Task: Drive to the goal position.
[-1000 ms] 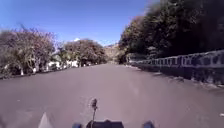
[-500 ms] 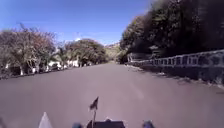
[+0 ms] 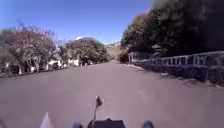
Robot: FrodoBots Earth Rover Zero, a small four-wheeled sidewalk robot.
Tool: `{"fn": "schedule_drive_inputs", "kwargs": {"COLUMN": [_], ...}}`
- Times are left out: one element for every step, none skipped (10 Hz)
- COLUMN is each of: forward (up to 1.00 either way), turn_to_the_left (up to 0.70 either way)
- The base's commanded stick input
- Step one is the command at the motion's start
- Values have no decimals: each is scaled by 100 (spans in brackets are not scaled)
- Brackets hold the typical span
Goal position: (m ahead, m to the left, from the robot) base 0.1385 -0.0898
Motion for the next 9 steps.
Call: {"fn": "schedule_drive_inputs", "kwargs": {"forward": [50, 50, 50, 50, 50, 50, 50, 50, 50], "turn_to_the_left": [-38, -20, -1, 0, 0, 0, 0, 0, 0]}}
